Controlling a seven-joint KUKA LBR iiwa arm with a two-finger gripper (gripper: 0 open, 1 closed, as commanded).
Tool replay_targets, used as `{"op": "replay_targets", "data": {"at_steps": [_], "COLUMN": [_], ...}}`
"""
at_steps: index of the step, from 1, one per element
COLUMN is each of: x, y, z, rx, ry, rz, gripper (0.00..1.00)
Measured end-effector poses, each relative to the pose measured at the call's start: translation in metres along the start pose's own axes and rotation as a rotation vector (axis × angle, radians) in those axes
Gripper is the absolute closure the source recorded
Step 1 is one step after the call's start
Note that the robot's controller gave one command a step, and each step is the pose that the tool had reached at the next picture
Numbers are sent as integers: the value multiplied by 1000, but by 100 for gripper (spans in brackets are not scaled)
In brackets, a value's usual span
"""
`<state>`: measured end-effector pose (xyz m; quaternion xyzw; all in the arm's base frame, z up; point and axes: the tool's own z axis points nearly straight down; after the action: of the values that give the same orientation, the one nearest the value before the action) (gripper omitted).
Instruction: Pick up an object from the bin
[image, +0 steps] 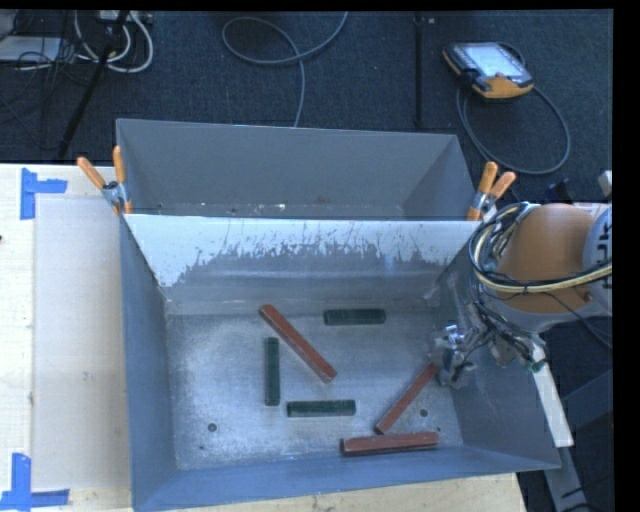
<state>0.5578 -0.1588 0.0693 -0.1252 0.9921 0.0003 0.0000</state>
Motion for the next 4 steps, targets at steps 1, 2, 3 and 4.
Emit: {"op": "replay_targets", "data": {"at_steps": [1,2,3,4], "x": [0,0,-12,-12], "y": [0,0,3,3], "z": [0,0,-1,-1], "rx": [0,0,0,0], "ry": [0,0,-2,-2], "rz": [-2,-2,-110,-111], "gripper": [0,0,100,0]}}
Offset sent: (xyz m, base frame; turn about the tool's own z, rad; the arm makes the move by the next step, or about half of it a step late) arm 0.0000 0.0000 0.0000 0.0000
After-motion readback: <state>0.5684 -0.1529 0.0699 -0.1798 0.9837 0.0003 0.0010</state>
